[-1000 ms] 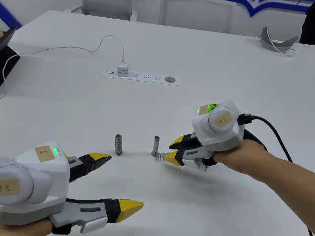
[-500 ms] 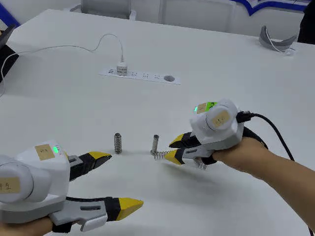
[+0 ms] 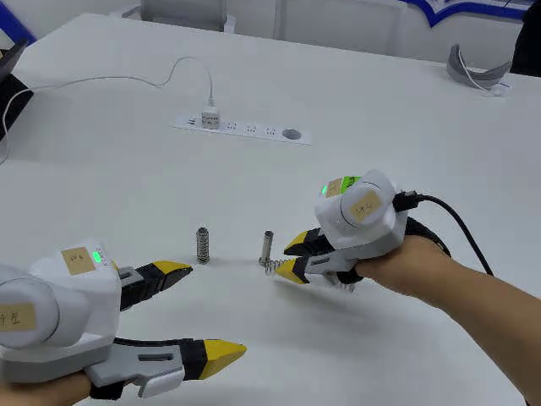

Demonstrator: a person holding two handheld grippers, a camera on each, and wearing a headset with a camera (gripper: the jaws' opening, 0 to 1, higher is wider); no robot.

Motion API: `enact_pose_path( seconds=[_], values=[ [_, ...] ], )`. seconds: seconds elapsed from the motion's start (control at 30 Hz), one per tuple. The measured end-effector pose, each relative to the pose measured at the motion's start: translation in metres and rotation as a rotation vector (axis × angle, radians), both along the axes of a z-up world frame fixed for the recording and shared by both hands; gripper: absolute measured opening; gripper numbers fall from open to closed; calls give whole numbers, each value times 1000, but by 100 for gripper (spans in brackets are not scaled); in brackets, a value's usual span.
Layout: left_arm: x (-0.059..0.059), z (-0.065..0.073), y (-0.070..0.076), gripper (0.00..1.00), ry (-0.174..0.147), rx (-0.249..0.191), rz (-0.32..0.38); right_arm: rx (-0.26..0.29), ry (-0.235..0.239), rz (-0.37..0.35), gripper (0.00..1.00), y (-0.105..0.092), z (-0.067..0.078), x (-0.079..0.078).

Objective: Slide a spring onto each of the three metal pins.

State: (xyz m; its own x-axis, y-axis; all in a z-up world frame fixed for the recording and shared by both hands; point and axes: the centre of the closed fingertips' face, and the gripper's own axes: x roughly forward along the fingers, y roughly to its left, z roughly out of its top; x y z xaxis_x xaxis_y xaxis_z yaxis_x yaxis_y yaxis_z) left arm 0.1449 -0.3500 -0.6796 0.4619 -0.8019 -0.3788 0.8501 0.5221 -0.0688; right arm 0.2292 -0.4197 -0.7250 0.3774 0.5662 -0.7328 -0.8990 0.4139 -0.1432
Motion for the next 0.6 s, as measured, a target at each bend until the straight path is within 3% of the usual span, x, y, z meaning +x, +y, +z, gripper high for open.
enact_pose_path(
  seconds=[0.23, 0.6],
  values=[
    [-1, 0, -1, 71, 0, -2, -2, -43, 7, 9, 17, 1, -6, -3],
    [-1, -1, 0, 70, 1, -2, -3, -66, 63, 32, 13, 5, -13, -20]
  ],
)
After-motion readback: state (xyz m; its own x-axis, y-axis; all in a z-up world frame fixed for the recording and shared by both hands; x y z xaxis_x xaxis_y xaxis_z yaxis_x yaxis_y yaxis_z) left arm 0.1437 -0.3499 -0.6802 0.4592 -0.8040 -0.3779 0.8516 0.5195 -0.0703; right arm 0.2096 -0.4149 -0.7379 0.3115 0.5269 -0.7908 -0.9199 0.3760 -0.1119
